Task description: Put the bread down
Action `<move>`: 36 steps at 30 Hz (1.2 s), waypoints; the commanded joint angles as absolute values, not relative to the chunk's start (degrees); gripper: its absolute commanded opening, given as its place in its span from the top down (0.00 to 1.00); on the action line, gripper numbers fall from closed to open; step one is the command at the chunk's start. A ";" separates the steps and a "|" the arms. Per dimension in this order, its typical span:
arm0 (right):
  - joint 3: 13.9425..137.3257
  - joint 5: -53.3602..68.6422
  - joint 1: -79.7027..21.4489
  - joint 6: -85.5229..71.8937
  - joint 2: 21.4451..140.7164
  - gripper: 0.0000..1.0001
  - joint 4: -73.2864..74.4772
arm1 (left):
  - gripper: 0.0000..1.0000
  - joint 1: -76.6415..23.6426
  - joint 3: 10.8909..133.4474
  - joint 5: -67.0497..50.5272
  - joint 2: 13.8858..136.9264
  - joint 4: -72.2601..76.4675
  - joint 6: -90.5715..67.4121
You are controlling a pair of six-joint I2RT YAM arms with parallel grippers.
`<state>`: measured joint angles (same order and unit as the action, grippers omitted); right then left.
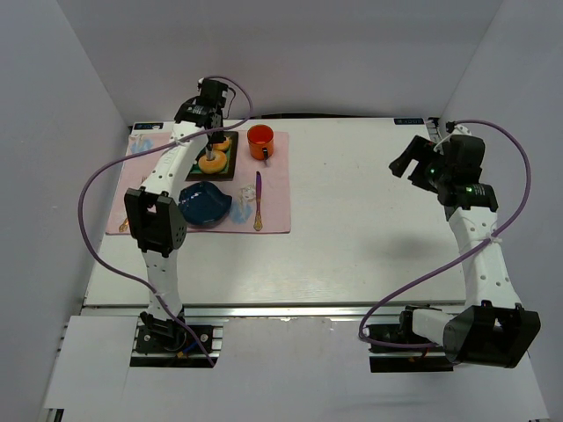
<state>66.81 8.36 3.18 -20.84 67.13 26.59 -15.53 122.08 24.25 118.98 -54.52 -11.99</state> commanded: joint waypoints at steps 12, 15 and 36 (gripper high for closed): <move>65.04 9.23 2.64 -20.30 67.50 0.11 24.43 | 0.68 -18.19 113.92 21.53 97.76 -61.08 -11.69; 64.60 9.75 2.55 -20.22 67.50 0.11 24.61 | 0.68 -22.40 108.12 24.07 94.23 -62.31 -13.09; 60.47 11.60 2.20 -20.30 63.02 0.11 25.58 | 0.72 -30.23 75.07 33.48 74.53 -55.90 -25.22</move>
<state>60.99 10.90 2.50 -20.75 64.12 26.83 -29.43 77.06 30.76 76.82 -58.78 -22.96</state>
